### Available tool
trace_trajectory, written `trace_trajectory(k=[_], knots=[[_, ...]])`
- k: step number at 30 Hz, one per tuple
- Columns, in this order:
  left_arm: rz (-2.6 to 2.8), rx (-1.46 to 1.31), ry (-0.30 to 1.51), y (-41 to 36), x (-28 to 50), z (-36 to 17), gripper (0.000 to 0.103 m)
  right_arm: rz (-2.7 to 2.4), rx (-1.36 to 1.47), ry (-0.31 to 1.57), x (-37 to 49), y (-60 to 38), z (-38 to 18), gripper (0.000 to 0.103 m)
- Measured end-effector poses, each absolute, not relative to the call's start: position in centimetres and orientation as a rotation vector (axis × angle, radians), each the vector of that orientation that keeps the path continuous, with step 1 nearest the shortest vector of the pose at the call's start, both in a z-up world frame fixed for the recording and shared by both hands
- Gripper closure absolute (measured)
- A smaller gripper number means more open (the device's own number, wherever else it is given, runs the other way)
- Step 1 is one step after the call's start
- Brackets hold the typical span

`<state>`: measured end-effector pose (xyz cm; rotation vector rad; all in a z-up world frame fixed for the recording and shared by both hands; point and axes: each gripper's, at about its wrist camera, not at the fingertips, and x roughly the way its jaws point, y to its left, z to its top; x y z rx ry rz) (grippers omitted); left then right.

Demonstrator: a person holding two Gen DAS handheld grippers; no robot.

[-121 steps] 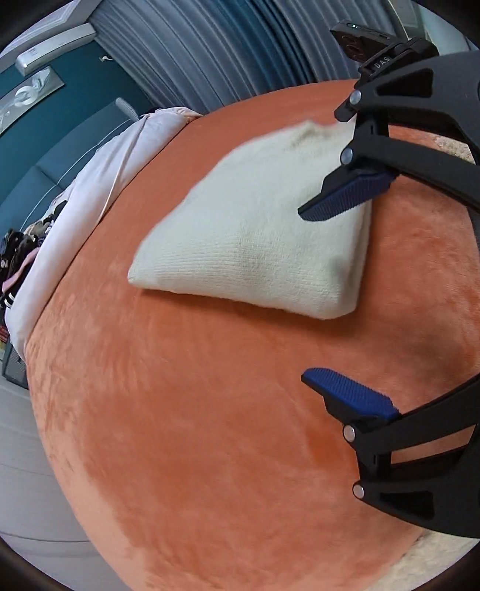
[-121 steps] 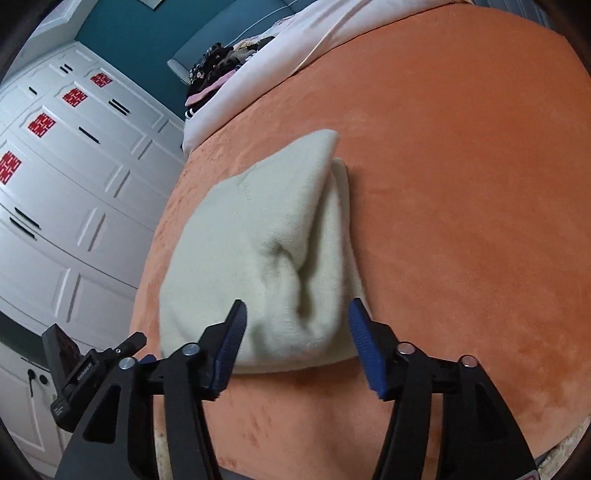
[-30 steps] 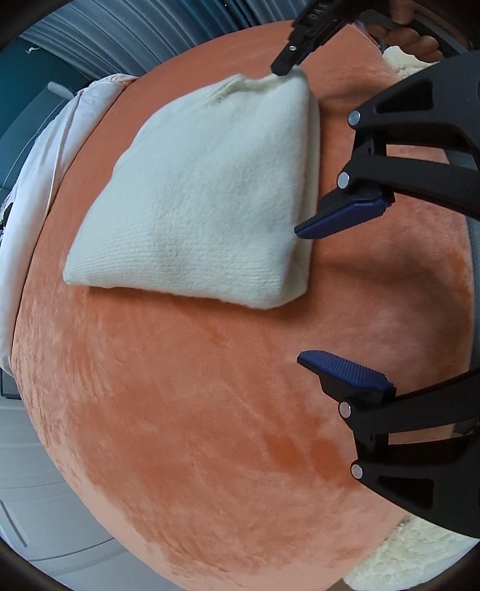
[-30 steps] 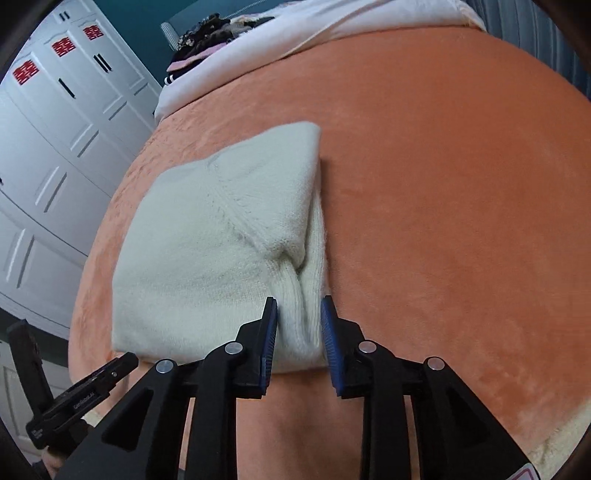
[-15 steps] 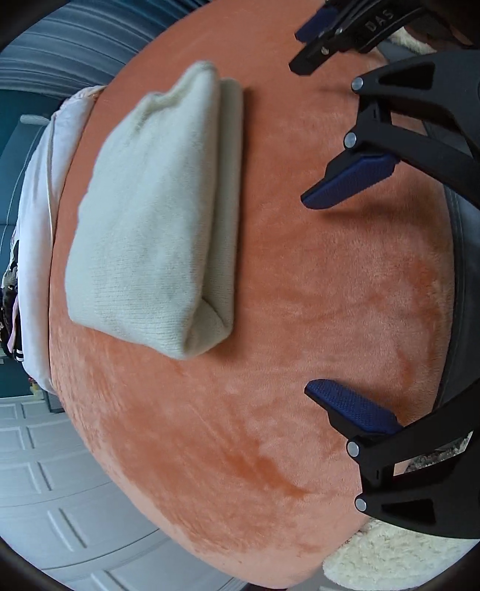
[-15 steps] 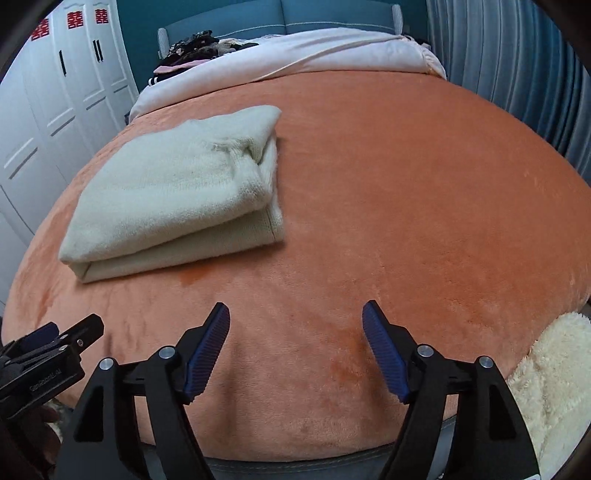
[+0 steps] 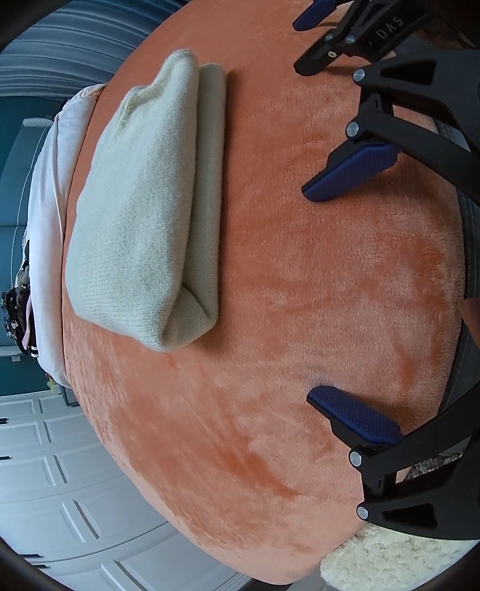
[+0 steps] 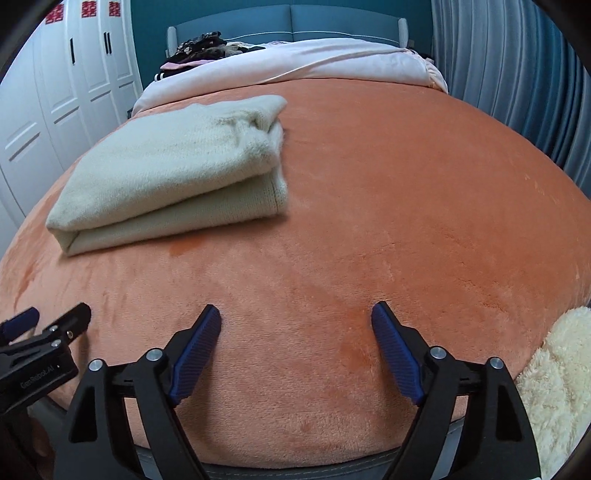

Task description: Fold small clothes

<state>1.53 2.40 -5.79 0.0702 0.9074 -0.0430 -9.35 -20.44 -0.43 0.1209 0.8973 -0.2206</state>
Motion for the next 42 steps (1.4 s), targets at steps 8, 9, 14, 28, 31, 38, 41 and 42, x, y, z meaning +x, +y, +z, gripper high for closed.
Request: trace_trajectory(k=[8, 9, 14, 28, 31, 38, 41, 42], knots=[[-0.019, 0.079, 0.840, 1.9, 1.2, -6.4, 0.005, -0.217, 0.125, 0.906, -9.1, -20.2, -1.0, 0.011], [-0.019, 0.078, 0.841, 1.9, 1.1, -6.5, 0.005, -0.217, 0.124, 0.906, -9.1, -20.2, -1.0, 0.011], [-0.018, 0.078, 0.841, 1.9, 1.1, -6.5, 0.005, -0.222, 0.118, 0.906, -9.2, -20.0, -0.9, 0.011], [-0.017, 0.080, 0.840, 1.9, 1.2, -6.5, 0.005, -0.228, 0.111, 0.905, -9.3, -19.8, -0.9, 0.011], [-0.014, 0.083, 0.838, 1.8, 1.2, -6.5, 0.005, -0.235, 0.102, 0.904, -9.4, -19.4, -0.9, 0.011], [-0.013, 0.084, 0.837, 1.8, 1.3, -6.6, 0.005, -0.240, 0.098, 0.905, -9.6, -19.0, -0.8, 0.010], [-0.013, 0.084, 0.837, 1.7, 1.2, -6.5, 0.005, -0.235, 0.102, 0.903, -9.7, -18.9, -0.8, 0.010], [-0.014, 0.083, 0.837, 1.8, 1.2, -6.5, 0.005, -0.232, 0.102, 0.901, -9.7, -18.9, -0.8, 0.009]])
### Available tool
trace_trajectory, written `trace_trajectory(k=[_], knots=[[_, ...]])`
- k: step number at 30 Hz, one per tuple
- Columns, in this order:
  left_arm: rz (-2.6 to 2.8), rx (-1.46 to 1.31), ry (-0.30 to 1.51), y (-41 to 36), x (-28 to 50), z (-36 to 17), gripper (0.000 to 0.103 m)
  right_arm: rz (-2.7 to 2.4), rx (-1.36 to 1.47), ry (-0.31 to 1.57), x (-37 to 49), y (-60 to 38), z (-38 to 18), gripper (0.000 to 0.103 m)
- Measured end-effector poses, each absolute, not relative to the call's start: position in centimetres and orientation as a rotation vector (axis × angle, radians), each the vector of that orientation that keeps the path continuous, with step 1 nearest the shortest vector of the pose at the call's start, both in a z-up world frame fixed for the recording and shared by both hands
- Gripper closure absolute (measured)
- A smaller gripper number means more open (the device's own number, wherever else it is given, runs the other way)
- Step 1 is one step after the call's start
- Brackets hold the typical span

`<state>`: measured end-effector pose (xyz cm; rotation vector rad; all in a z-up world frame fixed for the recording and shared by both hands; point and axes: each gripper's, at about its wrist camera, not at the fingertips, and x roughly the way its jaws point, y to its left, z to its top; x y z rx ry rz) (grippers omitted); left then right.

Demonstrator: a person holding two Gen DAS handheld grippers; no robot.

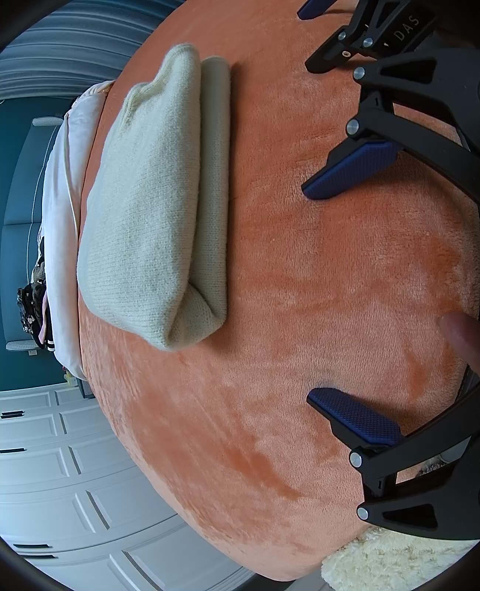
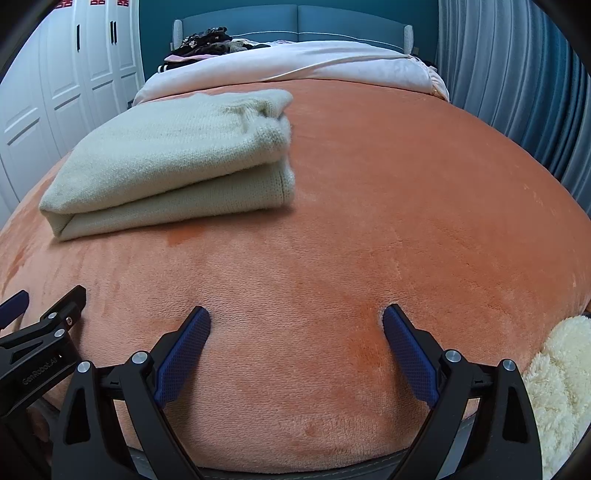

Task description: Fold small clothes

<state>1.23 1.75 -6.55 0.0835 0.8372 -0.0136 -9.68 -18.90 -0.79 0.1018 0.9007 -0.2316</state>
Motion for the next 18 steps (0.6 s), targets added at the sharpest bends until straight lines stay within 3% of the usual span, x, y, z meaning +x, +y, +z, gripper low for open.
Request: trace_trajectory(k=[18], knots=[[-0.007, 0.089, 0.835, 1.6, 1.3, -6.6, 0.005, -0.170, 0.075, 0.912, -9.7, -17.0, -0.8, 0.005]])
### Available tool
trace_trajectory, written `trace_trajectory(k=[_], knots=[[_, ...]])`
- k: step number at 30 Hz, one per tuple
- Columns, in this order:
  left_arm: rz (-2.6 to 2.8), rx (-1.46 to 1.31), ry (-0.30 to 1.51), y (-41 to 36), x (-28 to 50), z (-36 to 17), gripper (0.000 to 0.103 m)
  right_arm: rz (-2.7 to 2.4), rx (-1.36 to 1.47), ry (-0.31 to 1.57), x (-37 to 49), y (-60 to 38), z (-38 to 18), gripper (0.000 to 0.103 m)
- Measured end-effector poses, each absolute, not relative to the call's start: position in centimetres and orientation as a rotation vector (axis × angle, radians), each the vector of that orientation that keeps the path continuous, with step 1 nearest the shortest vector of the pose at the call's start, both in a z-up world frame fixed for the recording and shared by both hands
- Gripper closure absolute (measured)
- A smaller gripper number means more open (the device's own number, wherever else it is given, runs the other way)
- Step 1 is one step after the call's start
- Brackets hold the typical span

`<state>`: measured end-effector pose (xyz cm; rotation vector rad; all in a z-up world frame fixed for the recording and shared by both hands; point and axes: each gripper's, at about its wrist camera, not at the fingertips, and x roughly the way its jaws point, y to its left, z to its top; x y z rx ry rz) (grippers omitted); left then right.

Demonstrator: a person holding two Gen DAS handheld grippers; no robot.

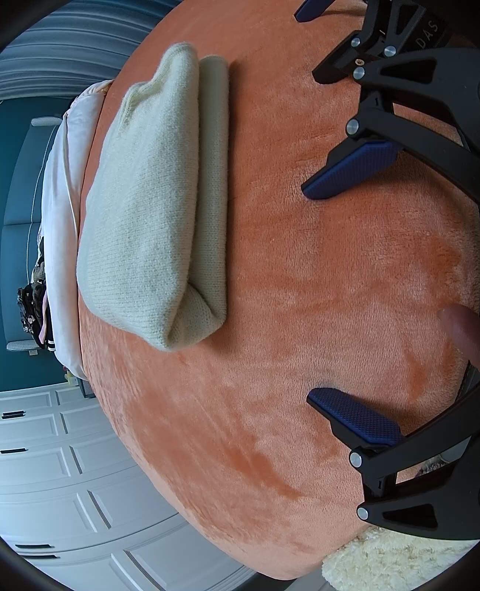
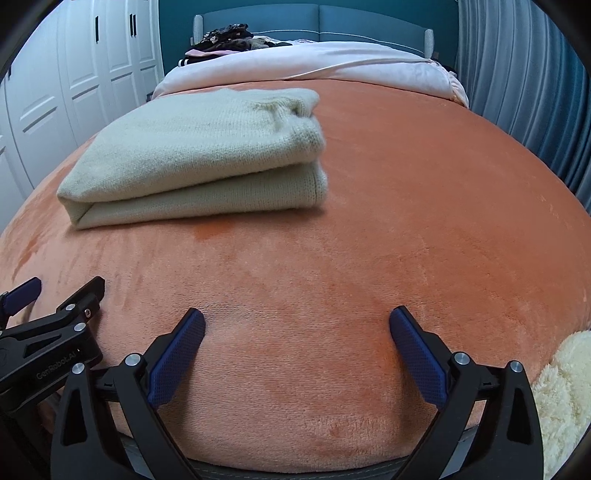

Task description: Fold small clothes

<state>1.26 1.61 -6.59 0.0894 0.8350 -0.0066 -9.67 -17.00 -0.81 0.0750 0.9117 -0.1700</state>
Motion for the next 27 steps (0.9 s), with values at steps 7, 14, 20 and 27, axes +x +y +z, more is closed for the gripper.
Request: trace_trajectory(k=[7, 14, 20, 27], knots=[[-0.006, 0.089, 0.835, 1.54, 1.21, -6.59, 0.005, -0.171, 0.075, 0.912, -9.71, -16.86, -0.82, 0.005], [-0.006, 0.089, 0.835, 1.54, 1.20, -6.59, 0.005, -0.171, 0.075, 0.912, -9.70, -16.88, -0.82, 0.005], [-0.006, 0.089, 0.834, 1.55, 1.19, -6.59, 0.005, -0.171, 0.075, 0.912, -9.70, -16.89, -0.82, 0.005], [-0.003, 0.094, 0.830, 1.51, 1.27, -6.56, 0.005, -0.171, 0.075, 0.912, -9.69, -16.88, -0.83, 0.005]])
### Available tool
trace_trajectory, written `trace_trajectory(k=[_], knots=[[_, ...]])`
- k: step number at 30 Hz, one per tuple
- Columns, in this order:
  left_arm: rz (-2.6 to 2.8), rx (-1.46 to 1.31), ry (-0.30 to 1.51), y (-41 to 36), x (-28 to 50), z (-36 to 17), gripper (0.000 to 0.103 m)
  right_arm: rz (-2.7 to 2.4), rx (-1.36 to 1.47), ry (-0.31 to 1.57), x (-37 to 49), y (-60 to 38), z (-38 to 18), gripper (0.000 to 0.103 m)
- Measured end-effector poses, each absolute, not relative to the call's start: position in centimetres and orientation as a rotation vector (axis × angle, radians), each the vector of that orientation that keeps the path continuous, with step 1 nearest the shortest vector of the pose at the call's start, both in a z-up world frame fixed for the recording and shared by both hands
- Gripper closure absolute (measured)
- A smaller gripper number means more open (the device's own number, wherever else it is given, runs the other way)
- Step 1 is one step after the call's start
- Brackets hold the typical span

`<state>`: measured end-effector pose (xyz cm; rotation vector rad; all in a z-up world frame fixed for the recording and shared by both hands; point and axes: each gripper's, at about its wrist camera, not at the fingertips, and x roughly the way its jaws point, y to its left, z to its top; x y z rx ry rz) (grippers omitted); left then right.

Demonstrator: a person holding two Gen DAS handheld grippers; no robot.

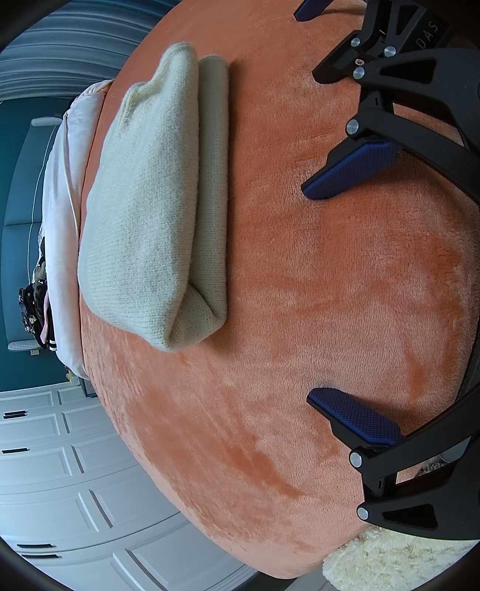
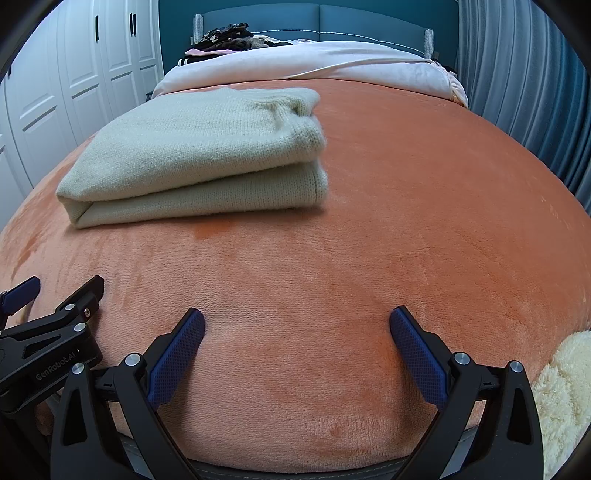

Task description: Fold small clothes

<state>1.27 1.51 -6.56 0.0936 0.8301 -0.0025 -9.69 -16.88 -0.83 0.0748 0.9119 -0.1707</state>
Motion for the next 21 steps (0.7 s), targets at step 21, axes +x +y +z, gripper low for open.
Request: trace_trajectory(k=[21], knots=[[-0.002, 0.094, 0.831, 1.40, 1.24, -6.51, 0.005, -0.170, 0.075, 0.912, -9.67, -16.92, -0.85, 0.005]])
